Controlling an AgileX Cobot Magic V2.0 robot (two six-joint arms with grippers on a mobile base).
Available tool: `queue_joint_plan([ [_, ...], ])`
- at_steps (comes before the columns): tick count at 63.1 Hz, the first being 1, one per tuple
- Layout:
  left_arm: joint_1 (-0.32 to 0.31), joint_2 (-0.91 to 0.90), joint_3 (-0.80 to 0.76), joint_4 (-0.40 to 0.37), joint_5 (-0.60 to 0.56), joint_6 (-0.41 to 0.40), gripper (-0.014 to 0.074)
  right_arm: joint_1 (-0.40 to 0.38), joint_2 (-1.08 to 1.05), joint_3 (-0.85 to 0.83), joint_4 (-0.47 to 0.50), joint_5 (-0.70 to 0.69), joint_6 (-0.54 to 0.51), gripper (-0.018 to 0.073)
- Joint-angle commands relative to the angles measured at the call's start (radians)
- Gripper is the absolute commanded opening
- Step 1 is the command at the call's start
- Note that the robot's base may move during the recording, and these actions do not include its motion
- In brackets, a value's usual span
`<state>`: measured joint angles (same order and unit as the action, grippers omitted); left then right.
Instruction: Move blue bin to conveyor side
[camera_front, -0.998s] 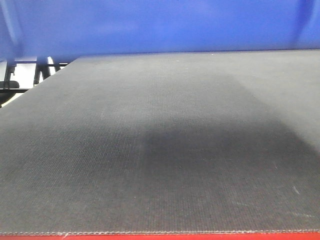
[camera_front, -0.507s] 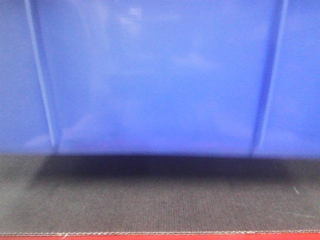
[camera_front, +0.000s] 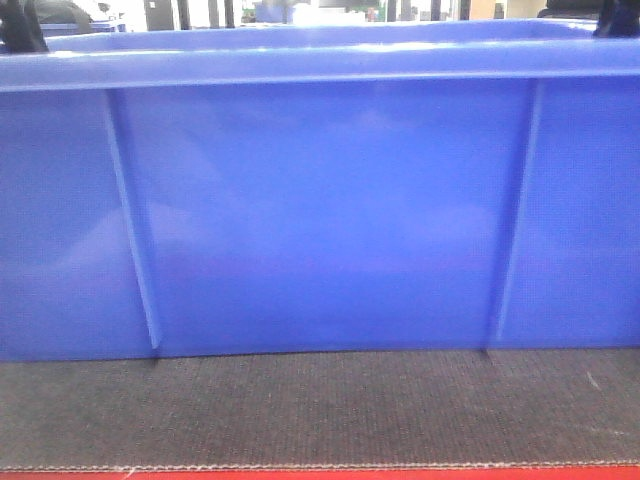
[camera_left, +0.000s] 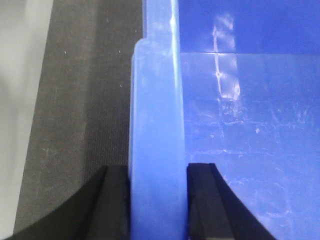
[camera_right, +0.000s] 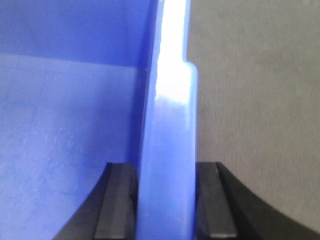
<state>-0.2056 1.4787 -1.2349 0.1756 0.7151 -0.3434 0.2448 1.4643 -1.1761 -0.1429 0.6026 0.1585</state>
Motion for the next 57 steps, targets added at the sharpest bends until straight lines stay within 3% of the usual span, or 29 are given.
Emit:
queue_joint_plan([
  [1,-0.021,-0.01,-0.017,-0.091,-0.118,-0.002,-0.0017,0.023,-0.008,-0.015,0.069,-0.161,-0.017,-0.0079],
  [10,-0.021,-0.01,-0.017,-0.084,-0.125,-0.002,-0.0004,0.023,-0.009,-0.015,0.069,-0.173,-0.017,-0.0079],
  [16,-0.021,-0.01,-0.017,-0.076,-0.125,-0.002,0.0103,0.023,-0.009,-0.017,0.069,-0.184,-0.017,-0.0043],
  [20,-0.021,-0.01,-0.017,-0.074,-0.127,-0.002,0.0247,0.023,-0.009,-0.024,0.069,-0.18,-0.017,0.0057],
  [24,-0.021,-0.01,-0.019,-0.062,-0.13,-0.002,0.038,0.023,-0.009,-0.036,0.069,-0.177,-0.017,0.0216],
  [31,-0.021,-0.01,-0.038,-0.025,-0.128,-0.003,0.052,0.023,-0.011,-0.069,0.058,-0.152,-0.017,0.0419],
  [40,-0.016,-0.01,-0.092,0.028,-0.079,-0.004,0.0536,0.023,-0.012,-0.136,0.054,-0.098,-0.017,0.051],
  [52,-0.016,-0.02,-0.187,0.061,-0.037,-0.004,0.0531,0.023,-0.019,-0.257,0.052,-0.013,-0.017,0.0506],
  [57,-0.016,-0.032,-0.238,0.061,-0.019,-0.004,0.0482,0.023,-0.027,-0.309,0.051,0.029,-0.017,0.048],
])
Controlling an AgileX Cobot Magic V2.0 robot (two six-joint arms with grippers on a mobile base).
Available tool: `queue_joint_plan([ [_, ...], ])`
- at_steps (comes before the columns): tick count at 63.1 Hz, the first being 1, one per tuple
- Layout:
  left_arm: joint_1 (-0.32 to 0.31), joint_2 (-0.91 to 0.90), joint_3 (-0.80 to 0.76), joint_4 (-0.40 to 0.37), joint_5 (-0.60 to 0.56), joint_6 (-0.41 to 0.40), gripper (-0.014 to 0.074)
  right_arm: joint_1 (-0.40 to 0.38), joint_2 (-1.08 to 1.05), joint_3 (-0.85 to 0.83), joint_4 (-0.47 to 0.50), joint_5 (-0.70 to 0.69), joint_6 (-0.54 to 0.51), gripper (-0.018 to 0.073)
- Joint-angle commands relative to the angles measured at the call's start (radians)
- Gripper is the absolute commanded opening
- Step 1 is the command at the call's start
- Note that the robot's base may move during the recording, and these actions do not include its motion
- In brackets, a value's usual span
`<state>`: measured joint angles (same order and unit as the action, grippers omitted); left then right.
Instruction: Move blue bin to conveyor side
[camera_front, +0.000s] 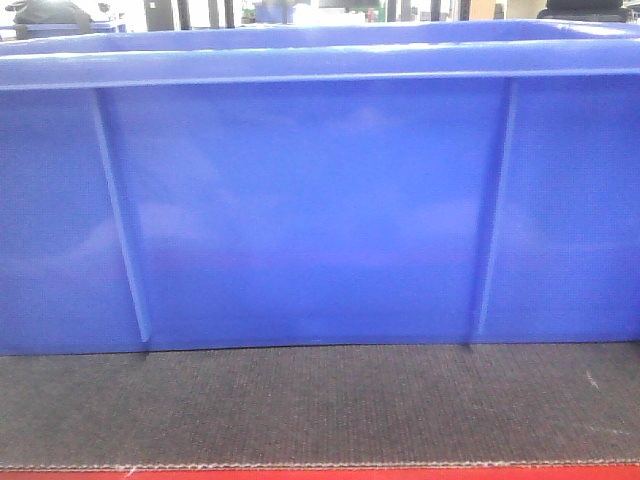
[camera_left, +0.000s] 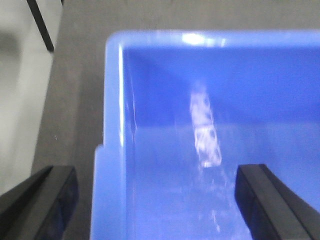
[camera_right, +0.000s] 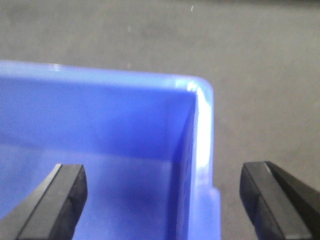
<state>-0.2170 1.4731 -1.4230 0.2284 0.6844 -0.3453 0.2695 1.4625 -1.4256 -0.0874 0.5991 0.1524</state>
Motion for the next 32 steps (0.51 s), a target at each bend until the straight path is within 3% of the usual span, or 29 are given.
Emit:
queue_joint_plan([
  [1,-0.005,-0.03,-0.06,0.008,0.013,-0.002,0.0465,-0.002,-0.028,-0.075,-0.004,0.039,-0.011,0.0469],
  [7,-0.005,-0.057,-0.123,0.008,0.03,-0.002,0.0268,-0.002,-0.04,-0.141,-0.004,0.083,-0.011,0.0334],
  [11,-0.005,-0.083,-0.161,0.013,0.031,-0.002,0.008,-0.002,-0.056,-0.189,-0.004,0.104,-0.011,0.0154],
  [15,-0.005,-0.098,-0.187,0.018,0.028,-0.002,-0.0045,-0.002,-0.069,-0.221,-0.004,0.108,-0.011,0.0004],
  [18,-0.005,-0.11,-0.208,0.029,0.028,-0.002,-0.0008,-0.002,-0.079,-0.244,-0.004,0.108,-0.011,-0.0106],
  [32,-0.005,-0.154,-0.288,0.052,0.009,-0.002,0.0011,-0.002,-0.12,-0.336,0.006,0.154,-0.011,-0.007],
])
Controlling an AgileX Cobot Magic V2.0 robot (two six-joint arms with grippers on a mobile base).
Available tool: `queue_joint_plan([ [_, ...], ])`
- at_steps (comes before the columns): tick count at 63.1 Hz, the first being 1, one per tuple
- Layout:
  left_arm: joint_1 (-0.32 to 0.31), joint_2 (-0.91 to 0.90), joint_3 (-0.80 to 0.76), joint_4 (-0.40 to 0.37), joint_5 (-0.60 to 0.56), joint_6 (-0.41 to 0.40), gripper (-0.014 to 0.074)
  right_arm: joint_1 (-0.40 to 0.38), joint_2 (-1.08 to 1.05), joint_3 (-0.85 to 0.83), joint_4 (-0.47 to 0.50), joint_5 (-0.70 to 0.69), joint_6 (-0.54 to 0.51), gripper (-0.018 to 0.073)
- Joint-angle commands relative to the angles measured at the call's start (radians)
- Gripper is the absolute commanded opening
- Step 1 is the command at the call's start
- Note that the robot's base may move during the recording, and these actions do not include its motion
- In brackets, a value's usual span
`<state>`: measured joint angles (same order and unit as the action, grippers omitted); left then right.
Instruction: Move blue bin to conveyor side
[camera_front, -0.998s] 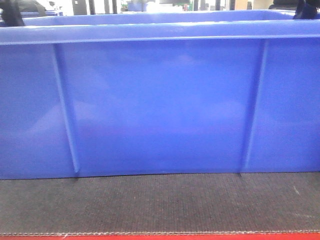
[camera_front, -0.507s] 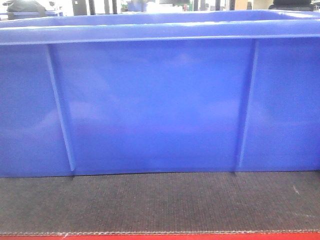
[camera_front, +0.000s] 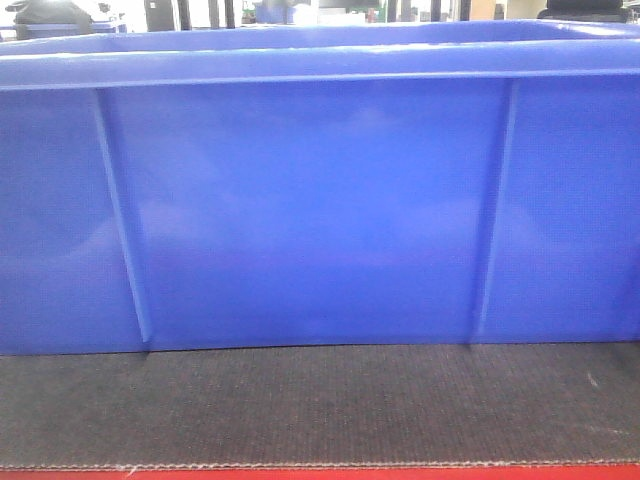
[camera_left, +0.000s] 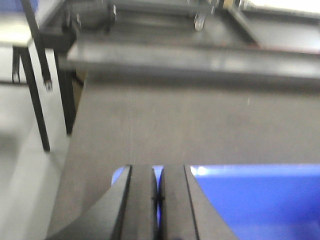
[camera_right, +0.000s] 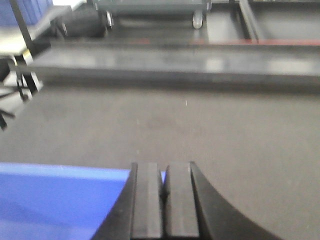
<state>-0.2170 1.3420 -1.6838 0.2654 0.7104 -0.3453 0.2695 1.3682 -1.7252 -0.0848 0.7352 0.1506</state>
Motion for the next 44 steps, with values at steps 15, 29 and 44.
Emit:
queue_joint_plan([
  [15,-0.003,-0.088,-0.031,0.028,0.013,-0.002,0.0011,-0.002,-0.102,-0.064,0.005,0.038,-0.009,-0.0088],
  [29,0.037,-0.207,0.181,0.024,-0.07,-0.059,0.0011,-0.002,-0.22,0.092,-0.007,-0.028,-0.009,-0.0088],
  [44,0.045,-0.418,0.536,0.022,-0.225,-0.059,0.0011,-0.002,-0.448,0.489,-0.014,-0.264,-0.009,-0.0088],
])
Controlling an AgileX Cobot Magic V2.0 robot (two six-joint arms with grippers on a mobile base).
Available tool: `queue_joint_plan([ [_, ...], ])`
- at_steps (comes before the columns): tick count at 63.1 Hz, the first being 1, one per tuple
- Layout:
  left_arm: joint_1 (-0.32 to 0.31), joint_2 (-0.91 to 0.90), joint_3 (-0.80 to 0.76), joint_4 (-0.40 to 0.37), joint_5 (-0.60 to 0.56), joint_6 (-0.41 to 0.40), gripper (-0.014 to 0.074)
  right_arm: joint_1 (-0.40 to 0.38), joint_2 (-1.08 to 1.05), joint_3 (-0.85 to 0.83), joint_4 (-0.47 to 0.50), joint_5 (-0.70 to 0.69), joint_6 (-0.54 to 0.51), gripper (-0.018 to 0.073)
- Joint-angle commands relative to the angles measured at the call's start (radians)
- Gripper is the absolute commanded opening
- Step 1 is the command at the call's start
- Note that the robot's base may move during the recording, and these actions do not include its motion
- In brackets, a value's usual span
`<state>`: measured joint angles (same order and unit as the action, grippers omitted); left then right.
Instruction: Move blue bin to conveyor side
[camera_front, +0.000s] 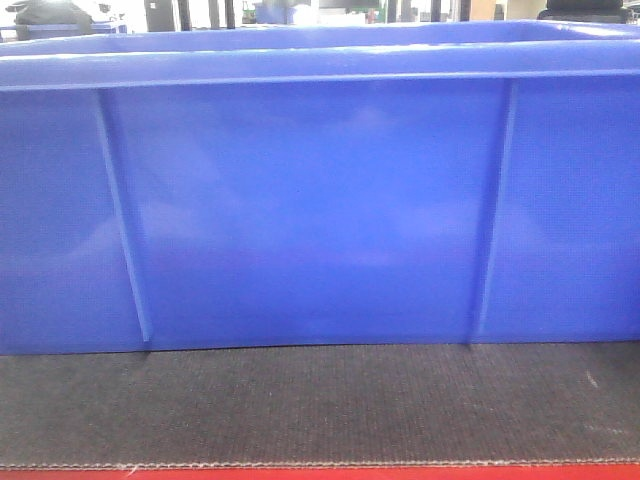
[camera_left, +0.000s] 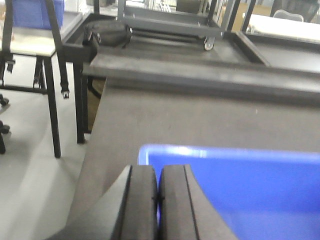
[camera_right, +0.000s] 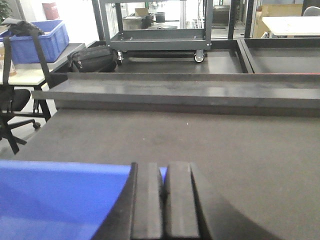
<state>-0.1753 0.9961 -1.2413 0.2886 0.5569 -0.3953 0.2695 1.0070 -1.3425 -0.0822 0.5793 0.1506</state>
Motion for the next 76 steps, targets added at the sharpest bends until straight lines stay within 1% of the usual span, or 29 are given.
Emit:
queue_joint_plan([
  [1,0.003,-0.085,0.125,-0.002,-0.081,-0.009,0.0011,-0.002,-0.101,0.143,-0.017,-0.129,-0.009,-0.0088],
  [7,0.003,-0.174,0.258,-0.002,-0.158,-0.009,0.0011,-0.002,-0.194,0.291,-0.032,-0.206,-0.009,-0.0088],
  [12,0.003,-0.238,0.365,-0.01,-0.194,-0.009,0.0011,-0.002,-0.278,0.416,-0.036,-0.249,-0.009,-0.0088],
  [16,0.003,-0.292,0.434,-0.014,-0.199,-0.017,0.0011,-0.002,-0.355,0.5,-0.036,-0.254,-0.009,-0.0088],
  [22,0.003,-0.377,0.524,-0.014,-0.202,-0.061,0.0011,-0.002,-0.46,0.617,-0.036,-0.254,-0.009,-0.0088],
  [36,0.003,-0.605,0.73,-0.006,-0.207,-0.061,0.0011,-0.002,-0.759,0.85,-0.039,-0.259,-0.009,-0.0088],
  [40,0.003,-0.669,0.78,0.011,-0.207,-0.061,0.0011,-0.002,-0.849,0.905,-0.039,-0.252,-0.009,-0.0088],
  [45,0.003,-0.747,0.839,0.042,-0.207,-0.061,0.0011,-0.002,-0.948,0.95,-0.039,-0.246,-0.009,-0.0088],
  [49,0.003,-0.814,0.873,0.09,-0.204,-0.061,0.0011,-0.002,-1.007,0.972,-0.039,-0.225,-0.009,-0.0088],
  [57,0.003,-0.911,0.908,0.165,-0.193,-0.061,0.0011,-0.002,-1.007,0.976,-0.039,-0.196,-0.009,-0.0088],
  [67,0.003,-0.995,0.908,0.169,-0.178,-0.061,0.0011,-0.002,-1.007,0.976,-0.039,-0.198,-0.009,-0.0088],
  [76,0.003,-0.996,0.908,0.169,-0.178,-0.061,0.0011,-0.002,-1.007,0.976,-0.039,-0.203,-0.009,-0.0088],
])
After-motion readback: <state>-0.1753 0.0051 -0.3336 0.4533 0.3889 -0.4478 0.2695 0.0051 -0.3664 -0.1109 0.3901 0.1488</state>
